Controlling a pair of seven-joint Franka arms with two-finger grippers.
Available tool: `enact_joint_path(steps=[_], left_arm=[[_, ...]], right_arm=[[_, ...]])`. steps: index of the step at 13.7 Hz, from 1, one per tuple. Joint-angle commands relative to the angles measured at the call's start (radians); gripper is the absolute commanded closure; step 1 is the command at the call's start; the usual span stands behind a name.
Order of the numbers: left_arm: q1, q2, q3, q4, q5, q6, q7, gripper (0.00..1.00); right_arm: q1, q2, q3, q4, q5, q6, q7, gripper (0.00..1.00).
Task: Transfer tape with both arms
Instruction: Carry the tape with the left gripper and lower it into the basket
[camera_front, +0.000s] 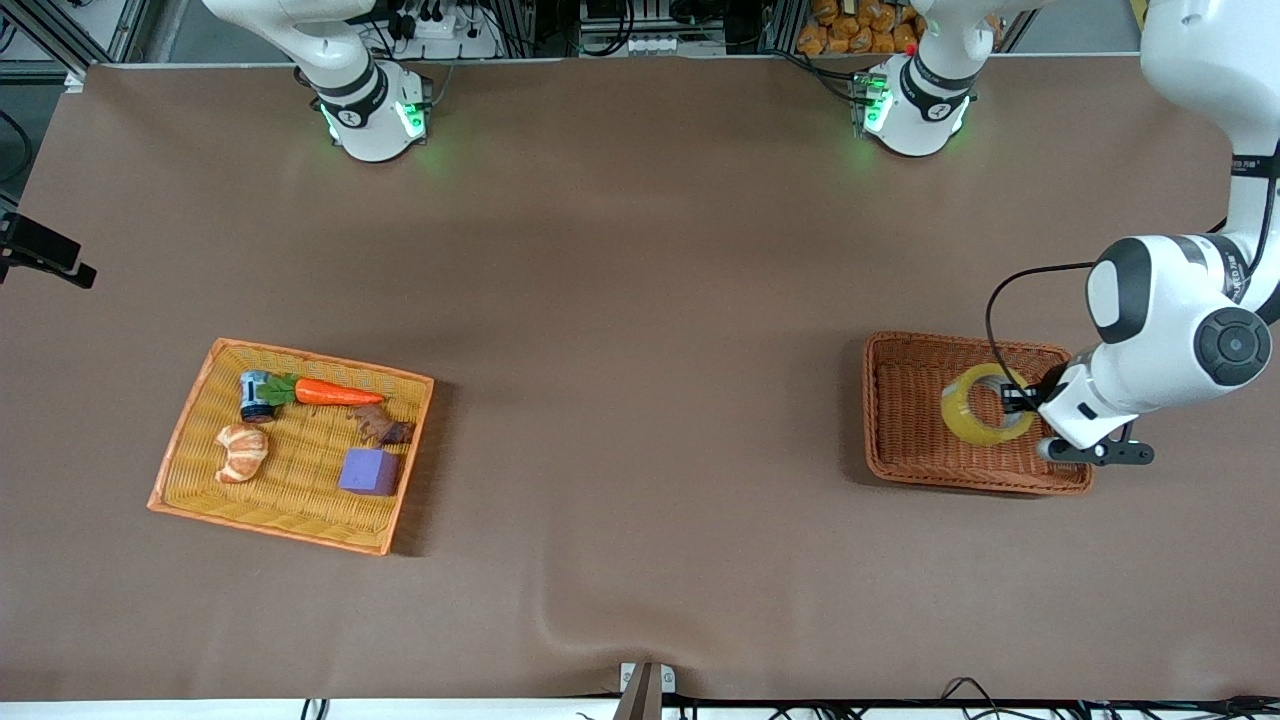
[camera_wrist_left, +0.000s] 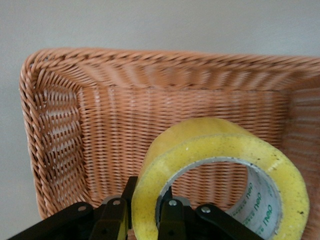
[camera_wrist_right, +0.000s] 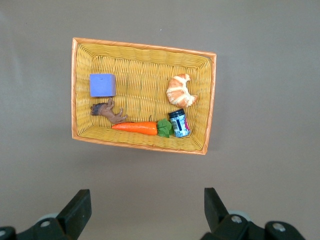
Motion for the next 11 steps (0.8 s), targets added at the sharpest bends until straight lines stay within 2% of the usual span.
enact_joint_path(steps=[1, 3, 4, 5, 6, 7, 11], left_arm=[[0.026, 0.021, -0.017, -0.052, 0.019, 0.076, 0.01, 1.0], [0.028, 0.057, -0.016, -0.04, 0.019, 0.105, 0.01, 1.0], [0.029, 0.068, -0.016, -0.038, 0.019, 0.118, 0.01, 0.84], [0.031, 0.076, -0.016, -0.038, 0.019, 0.133, 0.01, 0.6], [0.029, 0.093, -0.014, -0.034, 0.019, 0.151, 0.01, 0.28], [0.029, 0.108, -0.012, -0.024, 0.019, 0.164, 0.01, 0.0], [0.031, 0.055, -0.019, -0.003, 0.015, 0.15, -0.002, 0.0]], right_arm=[[0.008, 0.009, 0.0, 0.03, 0.007, -0.007, 0.013, 0.0], [0.005, 0.009, 0.0, 0.03, 0.011, -0.009, 0.013, 0.0], [0.002, 0.009, 0.0, 0.03, 0.014, -0.01, 0.013, 0.0], [-0.001, 0.009, 0.0, 0.03, 0.014, -0.01, 0.012, 0.0], [-0.004, 0.009, 0.0, 0.03, 0.014, -0.01, 0.006, 0.0], [-0.004, 0.009, 0.0, 0.03, 0.016, -0.01, 0.005, 0.0], [-0.003, 0.009, 0.0, 0.029, 0.019, -0.009, 0.004, 0.0]])
